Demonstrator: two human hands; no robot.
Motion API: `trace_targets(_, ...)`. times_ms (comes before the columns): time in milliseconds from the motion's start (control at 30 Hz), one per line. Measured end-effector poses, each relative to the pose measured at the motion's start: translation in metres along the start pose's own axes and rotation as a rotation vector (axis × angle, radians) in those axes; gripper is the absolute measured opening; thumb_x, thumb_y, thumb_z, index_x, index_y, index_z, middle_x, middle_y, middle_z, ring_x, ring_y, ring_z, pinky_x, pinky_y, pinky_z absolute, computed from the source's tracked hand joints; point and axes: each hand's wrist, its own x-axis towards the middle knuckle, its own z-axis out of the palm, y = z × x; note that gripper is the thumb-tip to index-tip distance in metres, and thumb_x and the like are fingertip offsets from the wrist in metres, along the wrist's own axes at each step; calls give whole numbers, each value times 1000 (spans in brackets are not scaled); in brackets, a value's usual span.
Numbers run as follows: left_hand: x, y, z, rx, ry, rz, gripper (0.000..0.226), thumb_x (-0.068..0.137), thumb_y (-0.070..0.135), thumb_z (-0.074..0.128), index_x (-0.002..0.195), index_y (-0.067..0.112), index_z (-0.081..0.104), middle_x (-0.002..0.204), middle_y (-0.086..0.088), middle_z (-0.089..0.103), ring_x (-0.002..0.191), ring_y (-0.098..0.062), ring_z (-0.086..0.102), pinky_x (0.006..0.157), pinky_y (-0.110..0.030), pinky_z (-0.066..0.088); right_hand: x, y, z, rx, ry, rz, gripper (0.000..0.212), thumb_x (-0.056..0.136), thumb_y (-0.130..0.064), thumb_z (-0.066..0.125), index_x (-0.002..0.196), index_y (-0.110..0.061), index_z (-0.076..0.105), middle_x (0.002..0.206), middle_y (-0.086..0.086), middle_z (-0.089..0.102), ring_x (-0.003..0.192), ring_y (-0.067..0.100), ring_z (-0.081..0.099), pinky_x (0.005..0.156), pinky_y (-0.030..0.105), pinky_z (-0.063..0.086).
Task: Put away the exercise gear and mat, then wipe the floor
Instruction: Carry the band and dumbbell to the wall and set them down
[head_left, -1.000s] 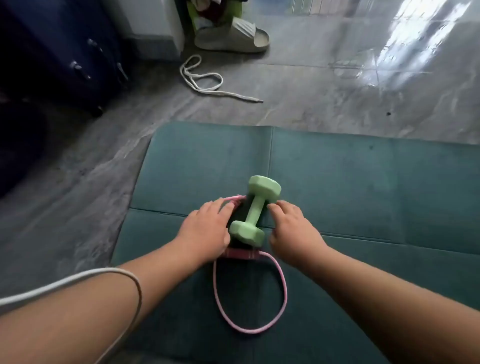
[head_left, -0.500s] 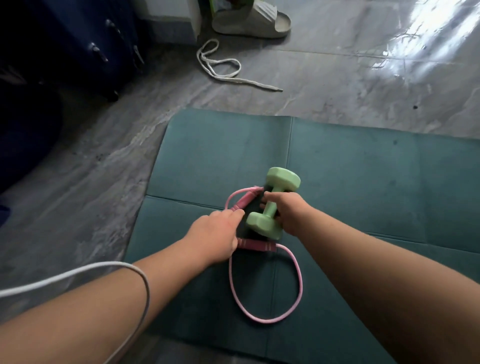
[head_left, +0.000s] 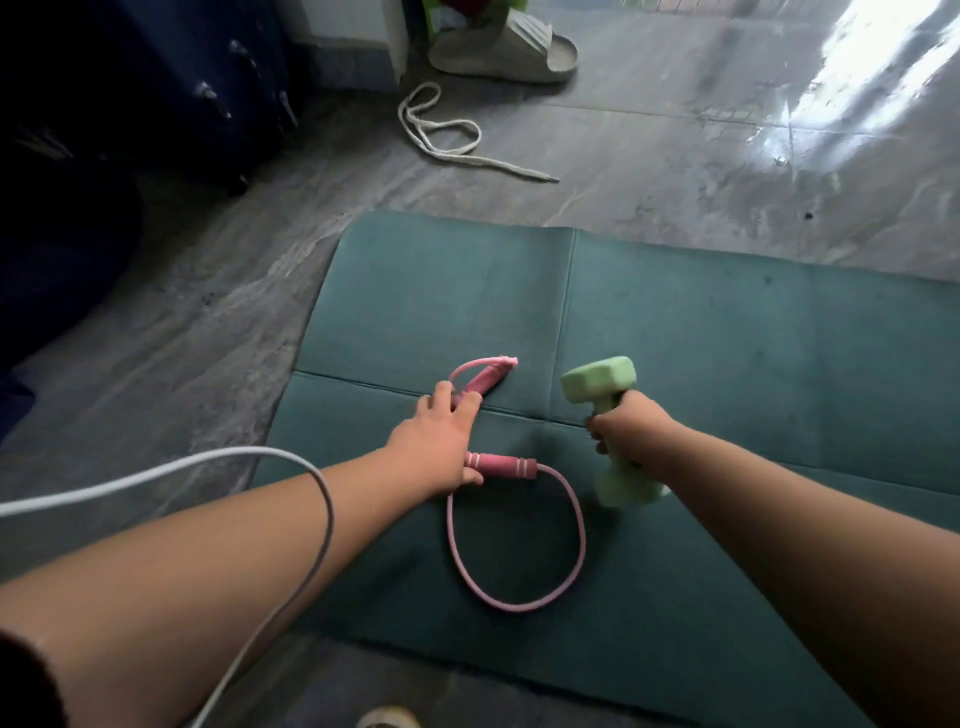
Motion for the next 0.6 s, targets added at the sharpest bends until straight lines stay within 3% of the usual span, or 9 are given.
trace_targets(100,2,12,15,103,-23,9,74,73,48,78,129,23,37,147,-10,18,123,-34,36,89,-49,50,-17,24,-11,-355,9,-54,21,83,-20,67,98,-9,58,95,10,68,87,27,67,74,35,53)
trace_targets(167,1,14,27,71,-51,-47,63,76,44,77,123,23,40,147,-11,14,116,-37,42,88,-49,51,-25,36,-15,-444,-4,-85,20,84,-22,68,98,-13,57,100,8,66,88,25,61,72,31,45)
trace_targets(267,4,8,36,-7,-32,-42,47,80,31,74,114,22,43,145,-10,15,108,-36,48,87,-51,52,-31,44,-18,-463,-29,-107,19,87,-20,65,103,-13,58,97,3,60,86,21,54,73,29,40)
trace_targets(367,10,-2,32,27,35,76,18,87,11,55,103,18,49,149,-8,24,106,-32,51,86,-50,51,-31,44,-18,-439,-38,-102,14,88,-19,62,100,-16,54,95,4,59,85,22,56,73,30,44)
trace_targets(467,12,-14,22,112,-20,178,20,89,9,49,106,19,56,156,4,25,115,-28,52,88,-44,48,-33,42,-18,-413,-30,-94,14,88,-18,61,95,-17,49,93,6,61,85,25,61,75,32,49)
trace_targets(600,-5,-22,-5,-67,96,262,17,82,8,59,89,24,61,130,8,44,104,-26,59,82,-43,51,-58,42,-24,-386,-61,-88,15,90,-14,56,81,-20,46,91,6,59,84,27,60,72,31,46)
